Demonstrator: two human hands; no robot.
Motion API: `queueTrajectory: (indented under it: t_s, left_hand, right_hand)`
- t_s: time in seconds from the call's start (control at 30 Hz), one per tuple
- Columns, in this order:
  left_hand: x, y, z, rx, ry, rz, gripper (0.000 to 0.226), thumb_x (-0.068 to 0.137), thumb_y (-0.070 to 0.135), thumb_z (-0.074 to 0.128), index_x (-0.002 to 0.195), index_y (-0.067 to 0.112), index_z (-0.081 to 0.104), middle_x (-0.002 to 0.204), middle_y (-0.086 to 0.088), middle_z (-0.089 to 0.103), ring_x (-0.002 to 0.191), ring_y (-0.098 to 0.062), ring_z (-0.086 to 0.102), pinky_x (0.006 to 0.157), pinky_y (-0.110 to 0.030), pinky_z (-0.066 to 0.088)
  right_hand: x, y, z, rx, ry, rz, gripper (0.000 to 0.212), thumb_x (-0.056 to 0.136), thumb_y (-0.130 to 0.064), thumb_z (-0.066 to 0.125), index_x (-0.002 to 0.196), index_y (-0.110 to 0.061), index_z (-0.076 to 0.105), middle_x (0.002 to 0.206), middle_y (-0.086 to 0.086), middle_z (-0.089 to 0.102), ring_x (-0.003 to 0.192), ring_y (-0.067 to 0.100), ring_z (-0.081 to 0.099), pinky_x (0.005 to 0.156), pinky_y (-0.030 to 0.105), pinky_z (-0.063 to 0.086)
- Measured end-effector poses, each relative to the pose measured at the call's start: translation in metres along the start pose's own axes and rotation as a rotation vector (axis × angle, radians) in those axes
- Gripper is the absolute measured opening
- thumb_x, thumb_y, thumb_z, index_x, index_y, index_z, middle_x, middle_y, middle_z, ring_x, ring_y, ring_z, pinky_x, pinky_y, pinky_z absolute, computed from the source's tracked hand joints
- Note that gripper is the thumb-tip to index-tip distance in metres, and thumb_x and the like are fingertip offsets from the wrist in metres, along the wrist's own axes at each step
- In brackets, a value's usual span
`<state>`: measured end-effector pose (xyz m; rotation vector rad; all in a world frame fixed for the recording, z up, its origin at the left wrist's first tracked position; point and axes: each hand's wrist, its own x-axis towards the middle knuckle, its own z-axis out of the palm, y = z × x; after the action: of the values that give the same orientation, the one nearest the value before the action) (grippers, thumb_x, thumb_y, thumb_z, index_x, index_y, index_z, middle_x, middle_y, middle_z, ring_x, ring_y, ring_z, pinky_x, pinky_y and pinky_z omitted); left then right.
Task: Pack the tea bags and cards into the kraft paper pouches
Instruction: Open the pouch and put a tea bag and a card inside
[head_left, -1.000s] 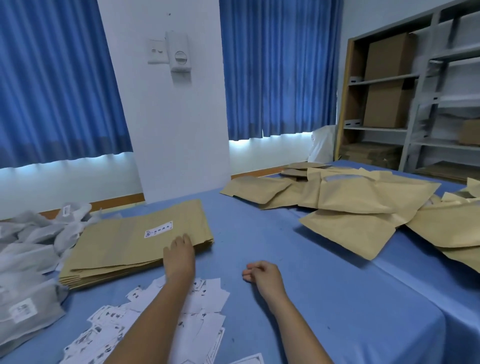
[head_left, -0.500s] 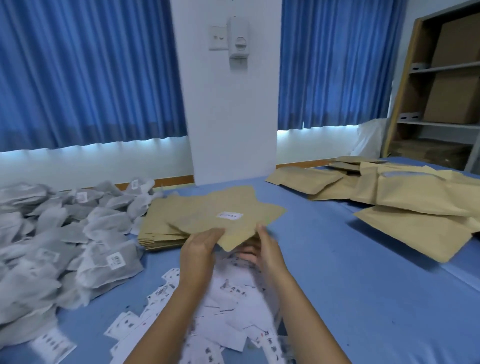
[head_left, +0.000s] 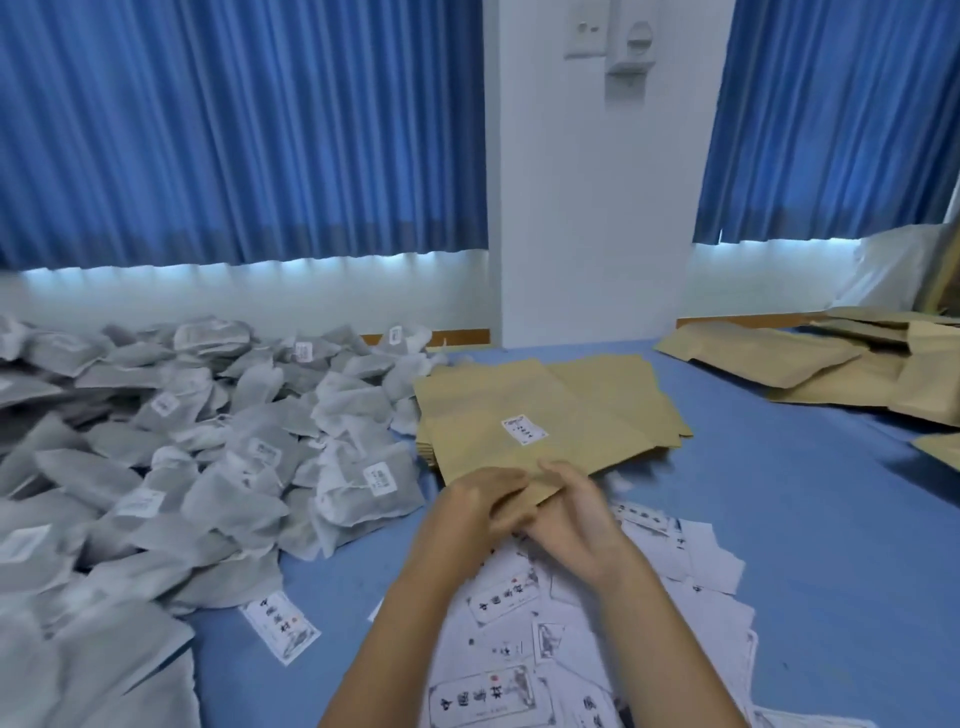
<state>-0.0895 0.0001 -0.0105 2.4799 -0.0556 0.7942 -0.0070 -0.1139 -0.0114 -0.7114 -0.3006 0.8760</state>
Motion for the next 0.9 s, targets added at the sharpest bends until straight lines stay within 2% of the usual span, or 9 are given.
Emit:
queueTrajectory:
  t_s: [0.1,0.23,0.33,0.47,0.53,0.6,0.73,0.8,0.9]
  left_hand:
    - [0.0,-0.003,-0.001,-0.047,-0.023,-0.032,0.041,0.082,0.03,0.072,0.118,0.011,0.067,0.123,0.001,0.064,0.114,-0.009,0.057,0.098,-0.015,0.039]
    - [-0.003,-0.005,-0.008,-0.175,0.02,-0.077,0.028,0.082,0.023,0.073,0.108,0.012,0.073,0.111,0.003,0.07,0.099,0.0,0.062,0.091,-0.017,0.046]
    - [-0.006,-0.004,-0.009,-0.173,-0.015,-0.075,0.037,0.075,0.026,0.08,0.109,0.014,0.073,0.108,0.005,0.07,0.098,-0.001,0.063,0.09,-0.021,0.048]
    - [-0.007,-0.002,-0.009,-0.241,-0.01,-0.123,0.035,0.074,0.021,0.08,0.109,0.017,0.073,0.108,0.011,0.069,0.098,0.004,0.061,0.09,-0.016,0.047]
    - [-0.009,-0.002,-0.009,-0.28,-0.034,-0.175,0.036,0.075,0.021,0.079,0.11,0.017,0.072,0.112,0.01,0.068,0.102,0.006,0.06,0.092,-0.013,0.045]
    - [-0.01,-0.003,-0.009,-0.337,-0.049,-0.233,0.032,0.076,0.018,0.078,0.108,0.016,0.073,0.114,0.008,0.068,0.103,0.006,0.06,0.093,-0.012,0.045]
    - [-0.01,-0.002,-0.01,-0.336,-0.042,-0.249,0.018,0.083,0.013,0.072,0.1,0.016,0.076,0.108,0.009,0.07,0.098,0.005,0.062,0.088,-0.012,0.046]
    - [-0.009,0.003,-0.007,-0.2,-0.004,-0.167,0.019,0.085,0.01,0.067,0.1,0.017,0.076,0.097,0.012,0.071,0.086,0.005,0.062,0.08,-0.014,0.047]
    - [-0.009,0.011,0.003,-0.04,0.094,-0.125,0.024,0.082,0.004,0.06,0.099,0.015,0.073,0.09,0.006,0.07,0.077,-0.008,0.061,0.072,-0.029,0.05]
  right_hand:
    - [-0.007,-0.008,-0.005,-0.012,-0.18,0.017,0.019,0.083,-0.01,0.053,0.086,0.003,0.066,0.091,0.017,0.058,0.08,0.024,0.055,0.063,0.029,0.045]
    - [-0.012,-0.006,-0.001,-0.127,-0.184,0.032,0.03,0.084,-0.004,0.044,0.072,0.0,0.072,0.1,0.024,0.065,0.099,0.032,0.061,0.092,0.036,0.046]
    - [-0.012,-0.004,0.002,-0.132,-0.126,0.028,0.029,0.082,0.001,0.044,0.06,-0.001,0.063,0.093,0.021,0.056,0.09,0.033,0.054,0.071,0.032,0.041]
    - [-0.015,-0.004,0.005,-0.16,-0.078,0.039,0.012,0.081,0.006,0.042,0.088,0.004,0.052,0.103,0.025,0.048,0.1,0.033,0.041,0.069,0.03,0.039]
    - [-0.017,-0.005,0.007,-0.143,-0.048,0.036,0.021,0.079,0.008,0.043,0.099,0.003,0.044,0.109,0.029,0.039,0.103,0.035,0.036,0.073,0.032,0.038]
    - [-0.018,-0.005,0.009,-0.125,-0.031,0.034,0.018,0.077,0.008,0.045,0.093,0.0,0.045,0.109,0.031,0.038,0.104,0.038,0.04,0.079,0.036,0.04]
    - [-0.02,-0.007,0.01,-0.175,-0.067,0.056,0.011,0.086,0.004,0.044,0.08,0.004,0.054,0.11,0.037,0.052,0.11,0.045,0.052,0.106,0.048,0.039]
    - [-0.021,-0.006,0.009,-0.216,-0.074,0.045,0.022,0.089,0.005,0.044,0.074,0.007,0.06,0.103,0.033,0.058,0.107,0.043,0.055,0.103,0.05,0.043]
    - [-0.022,-0.005,0.011,-0.237,-0.081,0.007,0.022,0.088,0.014,0.039,0.091,0.011,0.061,0.092,0.024,0.064,0.092,0.034,0.064,0.086,0.04,0.054]
